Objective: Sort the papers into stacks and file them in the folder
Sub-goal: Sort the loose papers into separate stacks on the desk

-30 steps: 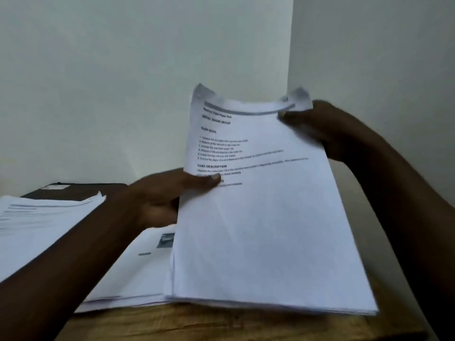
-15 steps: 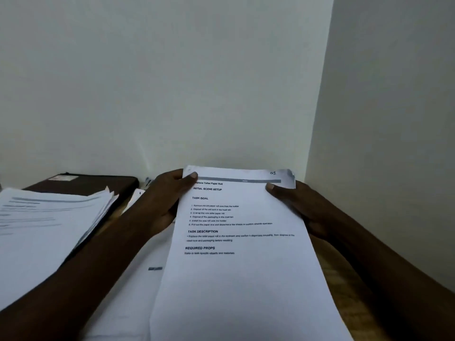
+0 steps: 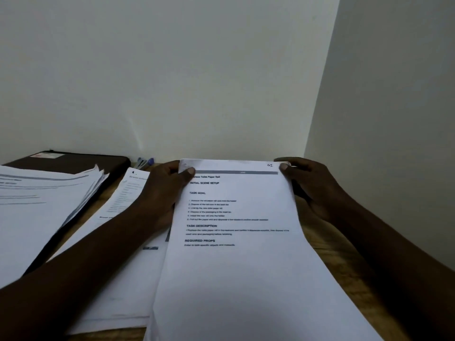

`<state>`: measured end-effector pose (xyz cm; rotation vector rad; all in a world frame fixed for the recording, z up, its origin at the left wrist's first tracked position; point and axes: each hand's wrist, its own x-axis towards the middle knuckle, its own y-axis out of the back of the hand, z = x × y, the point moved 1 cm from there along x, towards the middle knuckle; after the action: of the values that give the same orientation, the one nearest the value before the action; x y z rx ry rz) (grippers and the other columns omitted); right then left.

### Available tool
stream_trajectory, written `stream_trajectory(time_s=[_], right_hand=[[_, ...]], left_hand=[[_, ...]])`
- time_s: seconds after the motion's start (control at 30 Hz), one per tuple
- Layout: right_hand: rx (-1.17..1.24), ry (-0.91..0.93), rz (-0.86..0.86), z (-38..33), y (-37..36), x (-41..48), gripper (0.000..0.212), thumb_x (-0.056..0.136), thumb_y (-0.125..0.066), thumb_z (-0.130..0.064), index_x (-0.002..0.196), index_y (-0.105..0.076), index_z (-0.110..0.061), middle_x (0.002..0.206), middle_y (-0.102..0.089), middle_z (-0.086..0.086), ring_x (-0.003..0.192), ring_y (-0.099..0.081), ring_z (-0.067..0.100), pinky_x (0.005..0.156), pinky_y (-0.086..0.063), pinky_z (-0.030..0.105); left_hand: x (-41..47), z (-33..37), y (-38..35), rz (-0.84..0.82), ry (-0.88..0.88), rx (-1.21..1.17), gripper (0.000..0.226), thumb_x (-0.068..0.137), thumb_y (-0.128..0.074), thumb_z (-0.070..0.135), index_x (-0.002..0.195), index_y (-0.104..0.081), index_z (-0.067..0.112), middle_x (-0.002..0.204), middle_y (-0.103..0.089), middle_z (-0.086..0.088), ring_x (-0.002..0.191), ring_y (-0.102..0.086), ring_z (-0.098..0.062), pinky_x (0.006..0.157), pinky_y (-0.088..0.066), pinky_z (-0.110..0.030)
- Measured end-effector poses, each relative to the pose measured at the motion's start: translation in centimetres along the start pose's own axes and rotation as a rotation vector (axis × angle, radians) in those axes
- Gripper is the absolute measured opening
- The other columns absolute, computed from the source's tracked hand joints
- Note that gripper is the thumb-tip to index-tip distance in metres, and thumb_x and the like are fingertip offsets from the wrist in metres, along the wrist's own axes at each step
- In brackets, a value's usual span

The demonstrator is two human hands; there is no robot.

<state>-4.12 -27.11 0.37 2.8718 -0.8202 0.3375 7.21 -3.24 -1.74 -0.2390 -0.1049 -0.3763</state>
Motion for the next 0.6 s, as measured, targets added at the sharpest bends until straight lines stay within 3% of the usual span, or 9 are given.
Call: stream_trajectory(time_s=[0.1,0.2,0.27,0.3,0.37,0.43,0.53,0.6], right_hand=[[0.003,0.022,-0.008,-0.3,-0.1,-0.2,0.024,0.096,-0.056,-0.008,0.113,-0.07,-0.015,0.109,-0.071,0.012,0.09,-0.067,0.02,0.077,-0.056,0.027],[0.095,-0.013,-0.04,-0.5,-0.7,-0.3,0.027,0.102,-0.048,-0.026,0.125,-0.062,-0.024,0.113,-0.067,0.004,0.091,-0.064,0.016,0.069,-0.052,0.024],[0.185,-0.087,-0.029,-0.4,-1.5,-0.5,0.031,0.1,-0.045,-0.043,0.123,-0.06,-0.029,0.12,-0.063,-0.001,0.098,-0.061,0.014,0.077,-0.051,0.03],[0.195,-0.104,-0.006,-0.4,-1.9,-0.5,0.034,0.099,-0.044,-0.048,0.12,-0.061,-0.028,0.124,-0.061,-0.001,0.106,-0.06,0.014,0.089,-0.051,0.035],[0.154,-0.096,0.055,-0.4,-2.4,-0.5,0.043,0.1,-0.036,-0.052,0.123,-0.061,-0.025,0.131,-0.057,-0.002,0.122,-0.053,0.015,0.102,-0.043,0.034],[0.132,-0.105,0.047,-0.5,-2.6,-0.8,0.05,0.101,-0.03,-0.053,0.125,-0.06,-0.022,0.132,-0.054,-0.002,0.125,-0.049,0.015,0.099,-0.043,0.029],[0.069,-0.107,-0.003,-0.4,-2.5,-0.6,0.05,0.099,-0.03,-0.057,0.122,-0.062,-0.025,0.139,-0.052,-0.001,0.129,-0.048,0.016,0.11,-0.036,0.034],[0.063,-0.072,-0.02,-0.3,-2.4,-0.7,0.048,0.1,-0.034,-0.052,0.127,-0.06,-0.022,0.131,-0.052,-0.007,0.122,-0.048,0.008,0.104,-0.035,0.027]], left_hand=[[0.3,-0.1,0.3,0.005,-0.009,-0.012,0.013,0.098,-0.054,0.006,0.104,-0.066,0.006,0.086,-0.076,-0.012,0.071,-0.074,-0.023,0.06,-0.062,-0.037],[0.4,0.0,0.4,-0.006,0.004,-0.044,0.013,0.099,-0.052,0.007,0.104,-0.064,0.007,0.08,-0.076,-0.008,0.067,-0.074,-0.021,0.054,-0.06,-0.034],[0.4,0.0,0.3,-0.036,0.01,-0.058,0.014,0.099,-0.051,0.006,0.104,-0.063,0.006,0.079,-0.076,-0.008,0.066,-0.074,-0.02,0.053,-0.059,-0.032],[0.4,0.0,0.3,-0.054,0.01,-0.061,0.014,0.1,-0.05,0.006,0.105,-0.063,0.005,0.08,-0.076,-0.008,0.067,-0.074,-0.02,0.052,-0.058,-0.032],[0.3,-0.1,0.1,-0.084,0.001,-0.035,0.017,0.1,-0.05,0.008,0.11,-0.062,0.003,0.084,-0.076,-0.01,0.068,-0.074,-0.019,0.053,-0.058,-0.03],[0.1,-0.3,0.0,-0.108,-0.016,0.01,0.02,0.1,-0.049,0.009,0.115,-0.06,0.002,0.09,-0.074,-0.013,0.068,-0.073,-0.018,0.053,-0.058,-0.029],[-0.1,-0.3,-0.1,-0.124,-0.037,0.057,0.022,0.101,-0.048,0.006,0.119,-0.058,0.002,0.096,-0.07,-0.016,0.066,-0.072,-0.016,0.054,-0.059,-0.029],[-0.1,-0.2,-0.1,-0.099,-0.067,0.105,0.022,0.1,-0.048,0.006,0.12,-0.058,0.002,0.098,-0.07,-0.016,0.069,-0.072,-0.018,0.06,-0.062,-0.033]])
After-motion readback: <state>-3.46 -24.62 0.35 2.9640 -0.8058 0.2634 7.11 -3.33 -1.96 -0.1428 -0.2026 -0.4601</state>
